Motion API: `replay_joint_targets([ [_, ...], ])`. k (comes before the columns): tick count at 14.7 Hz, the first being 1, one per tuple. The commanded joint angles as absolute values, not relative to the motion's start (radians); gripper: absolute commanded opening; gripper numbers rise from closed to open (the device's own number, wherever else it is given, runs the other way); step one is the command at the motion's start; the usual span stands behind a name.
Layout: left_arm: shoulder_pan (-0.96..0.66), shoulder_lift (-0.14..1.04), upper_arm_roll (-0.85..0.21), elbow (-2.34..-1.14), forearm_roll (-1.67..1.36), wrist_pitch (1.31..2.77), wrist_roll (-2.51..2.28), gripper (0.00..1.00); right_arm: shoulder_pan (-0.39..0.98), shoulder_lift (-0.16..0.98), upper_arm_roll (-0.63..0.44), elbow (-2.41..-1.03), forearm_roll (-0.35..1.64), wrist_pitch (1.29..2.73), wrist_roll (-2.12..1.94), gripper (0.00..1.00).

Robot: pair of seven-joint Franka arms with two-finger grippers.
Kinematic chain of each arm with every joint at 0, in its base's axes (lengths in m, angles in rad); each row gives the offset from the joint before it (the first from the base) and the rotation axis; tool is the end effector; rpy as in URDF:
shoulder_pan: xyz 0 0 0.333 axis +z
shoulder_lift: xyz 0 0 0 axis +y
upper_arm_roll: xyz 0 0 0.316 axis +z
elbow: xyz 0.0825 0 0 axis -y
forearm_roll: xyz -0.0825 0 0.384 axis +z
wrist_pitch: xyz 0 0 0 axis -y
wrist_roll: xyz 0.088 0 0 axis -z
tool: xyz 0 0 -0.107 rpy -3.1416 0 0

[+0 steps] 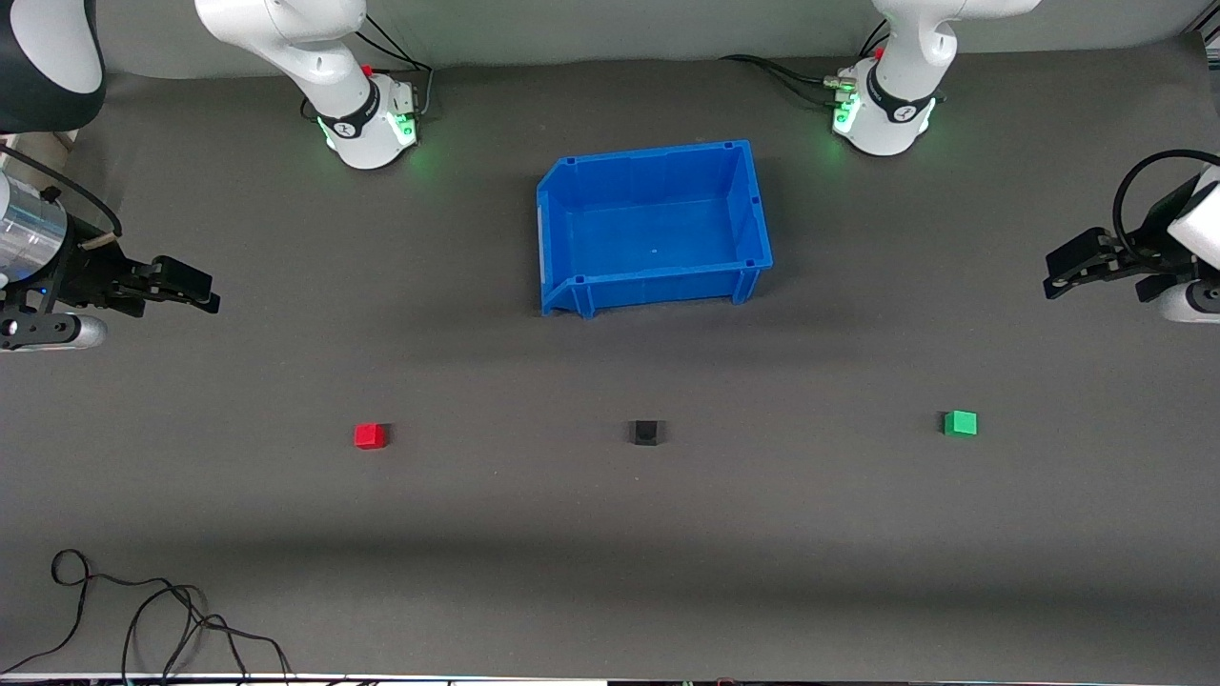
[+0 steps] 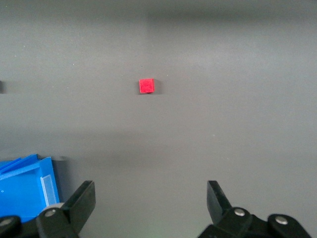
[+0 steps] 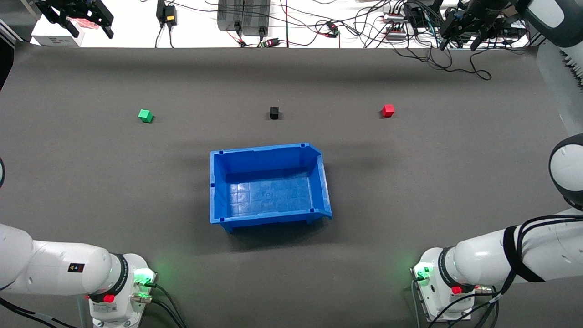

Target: Attach green and red cubes to black cube

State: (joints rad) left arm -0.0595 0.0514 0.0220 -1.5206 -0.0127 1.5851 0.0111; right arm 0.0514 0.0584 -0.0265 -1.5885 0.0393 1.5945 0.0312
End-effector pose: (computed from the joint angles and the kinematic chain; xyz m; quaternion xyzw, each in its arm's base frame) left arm 0.5717 -0.0231 0.6206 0.9997 -0.0243 0.0065 0.0059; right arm 0.5719 0.0188 0.5853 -0.9995 0.0041 0.0267 0.0181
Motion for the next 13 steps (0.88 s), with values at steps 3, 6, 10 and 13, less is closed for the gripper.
replay_joint_targets([
  [3,-0.063,0.038,0.023,-1.522,-0.003,1.586,0.026,1.0,0.057,0.049,-0.029,-1.597,0.015,1.594,0.046,1.0],
  [6,-0.063,0.038,0.025,-1.522,-0.003,1.586,0.026,1.0,0.058,0.051,-0.029,-1.597,0.015,1.595,0.048,1.0],
  [10,-0.063,0.038,0.025,-1.522,-0.003,1.586,0.026,1.0,0.058,0.052,-0.029,-1.595,0.015,1.598,0.048,1.0],
  [13,-0.063,0.038,0.025,-1.522,-0.003,1.583,0.026,1.0,0.058,0.051,-0.028,-1.595,0.015,1.598,0.048,1.0],
])
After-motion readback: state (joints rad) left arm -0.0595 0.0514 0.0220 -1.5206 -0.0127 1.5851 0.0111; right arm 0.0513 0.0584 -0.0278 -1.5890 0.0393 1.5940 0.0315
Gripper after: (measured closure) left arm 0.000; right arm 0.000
